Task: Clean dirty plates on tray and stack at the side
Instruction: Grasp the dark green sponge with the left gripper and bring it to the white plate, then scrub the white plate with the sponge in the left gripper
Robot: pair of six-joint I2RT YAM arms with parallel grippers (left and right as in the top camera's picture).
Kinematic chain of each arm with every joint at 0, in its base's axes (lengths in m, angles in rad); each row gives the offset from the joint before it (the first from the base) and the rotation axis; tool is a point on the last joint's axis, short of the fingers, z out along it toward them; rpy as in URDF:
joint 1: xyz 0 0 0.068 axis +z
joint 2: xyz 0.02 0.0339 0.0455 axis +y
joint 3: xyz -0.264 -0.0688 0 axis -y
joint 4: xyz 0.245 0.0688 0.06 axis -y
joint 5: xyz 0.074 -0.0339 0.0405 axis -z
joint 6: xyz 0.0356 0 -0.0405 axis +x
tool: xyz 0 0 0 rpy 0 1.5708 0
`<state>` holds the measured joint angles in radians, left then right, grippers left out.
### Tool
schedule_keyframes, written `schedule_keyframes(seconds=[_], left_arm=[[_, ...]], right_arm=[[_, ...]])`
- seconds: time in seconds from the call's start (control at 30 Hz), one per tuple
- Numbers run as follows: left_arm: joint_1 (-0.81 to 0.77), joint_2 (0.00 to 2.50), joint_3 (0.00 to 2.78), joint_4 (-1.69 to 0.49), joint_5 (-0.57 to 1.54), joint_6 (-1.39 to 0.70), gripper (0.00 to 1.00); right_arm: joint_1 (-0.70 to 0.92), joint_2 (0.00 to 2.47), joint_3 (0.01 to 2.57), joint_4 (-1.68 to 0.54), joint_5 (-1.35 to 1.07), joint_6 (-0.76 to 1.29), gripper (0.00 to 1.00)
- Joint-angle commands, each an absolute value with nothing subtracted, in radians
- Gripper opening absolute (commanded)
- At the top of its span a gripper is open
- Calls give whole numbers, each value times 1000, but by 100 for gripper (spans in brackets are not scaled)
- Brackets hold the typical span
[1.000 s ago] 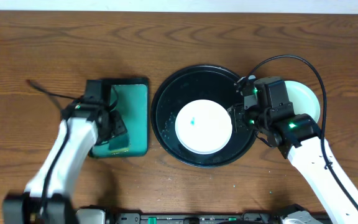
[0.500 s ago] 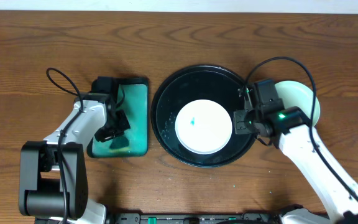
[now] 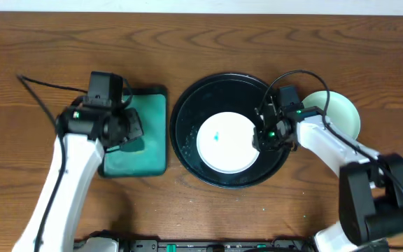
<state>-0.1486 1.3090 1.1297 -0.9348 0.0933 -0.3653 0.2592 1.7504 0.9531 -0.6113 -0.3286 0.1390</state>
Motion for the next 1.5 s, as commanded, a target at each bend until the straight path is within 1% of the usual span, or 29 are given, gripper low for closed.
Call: schedule_keyframes(seconds=[0.0, 0.03, 0.07, 0.27, 0.47, 0.57, 0.67, 0.77, 0.9, 0.97, 1.07, 1.2, 1.3, 1.37, 1.43, 1.47], left_arm=[[-215, 1288, 1143, -899, 190, -353, 7], [-241, 1292, 1141, -875, 208, -360, 7], [-262, 1297, 1135, -850, 220, -374, 7], [-417, 1400, 1089, -667, 233, -505, 7], [-620, 1673, 1086, -443, 257, -636, 7], [-667, 1785, 1086, -373, 259, -681, 7], [-680, 1872, 1086, -329, 258, -686, 7], [-665, 1911, 1086, -340, 197, -652, 8], [-645, 1911, 1091, -465, -67, -615, 7], [-636, 1911, 1093, -539, -211, -548, 7], [-630, 1911, 1111, -601, -281, -509, 7], [-629, 1911, 1125, -654, -356, -509, 7], [-629, 1911, 1124, -651, -274, -510, 7], [-629, 1913, 1123, -619, -132, -523, 7], [-629, 1920, 1119, -541, 92, -536, 7], [-632, 1937, 1116, -451, 308, -536, 7]], right_arm=[[252, 1791, 960, -604, -427, 106, 12], [252, 1800, 960, -606, -418, 116, 5], [252, 1803, 960, -608, -414, 126, 1], [258, 1809, 960, -640, -330, 193, 1], [263, 1809, 960, -667, -291, 205, 1], [263, 1809, 960, -670, -292, 206, 1], [263, 1809, 960, -674, -292, 205, 1], [263, 1809, 960, -674, -292, 205, 1], [263, 1809, 960, -674, -292, 205, 1], [263, 1809, 960, -673, -291, 205, 1], [263, 1809, 960, -670, -289, 205, 1], [263, 1809, 960, -670, -288, 205, 1], [263, 1809, 960, -670, -288, 205, 1], [263, 1809, 960, -669, -288, 205, 1], [263, 1809, 960, -669, -288, 205, 1], [263, 1809, 960, -669, -288, 205, 1]])
